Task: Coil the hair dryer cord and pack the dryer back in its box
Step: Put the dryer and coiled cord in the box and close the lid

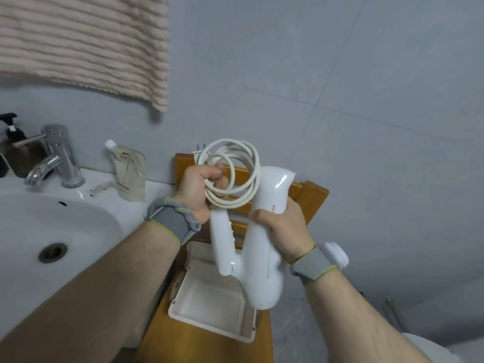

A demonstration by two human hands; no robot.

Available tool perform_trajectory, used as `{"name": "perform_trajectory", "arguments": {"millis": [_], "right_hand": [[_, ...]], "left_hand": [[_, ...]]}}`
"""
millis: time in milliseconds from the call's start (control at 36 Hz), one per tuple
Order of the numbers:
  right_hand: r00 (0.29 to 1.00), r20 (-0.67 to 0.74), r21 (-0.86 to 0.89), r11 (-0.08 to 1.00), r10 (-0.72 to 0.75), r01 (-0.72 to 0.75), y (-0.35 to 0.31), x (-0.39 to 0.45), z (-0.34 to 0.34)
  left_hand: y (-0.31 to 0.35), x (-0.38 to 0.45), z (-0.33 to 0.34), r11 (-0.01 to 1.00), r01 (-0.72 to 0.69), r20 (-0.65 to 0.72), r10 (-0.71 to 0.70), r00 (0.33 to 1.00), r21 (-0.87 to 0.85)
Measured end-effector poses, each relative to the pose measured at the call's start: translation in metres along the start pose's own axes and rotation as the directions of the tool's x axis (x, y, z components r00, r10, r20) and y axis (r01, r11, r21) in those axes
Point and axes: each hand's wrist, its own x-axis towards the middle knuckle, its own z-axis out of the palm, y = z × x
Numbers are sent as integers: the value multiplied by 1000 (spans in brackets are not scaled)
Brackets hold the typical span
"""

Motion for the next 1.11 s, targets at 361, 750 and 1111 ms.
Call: {"name": "perform_trajectory", "arguments": {"millis": [361,750,1111], "right_hand": [[975,190,11,993,114,-119,0,3,-6],[872,260,-142,909,415,-391,30,17,-2],[780,46,-10,781,624,-624,127,-14,-24]], "left_hand": [[-25,-5,-4,986,95,77,-106,991,137],[-53,2,-19,961,253,-426,-185,886,110],[-110,10,-71,970,241,-633,-203,747,-26]]}}
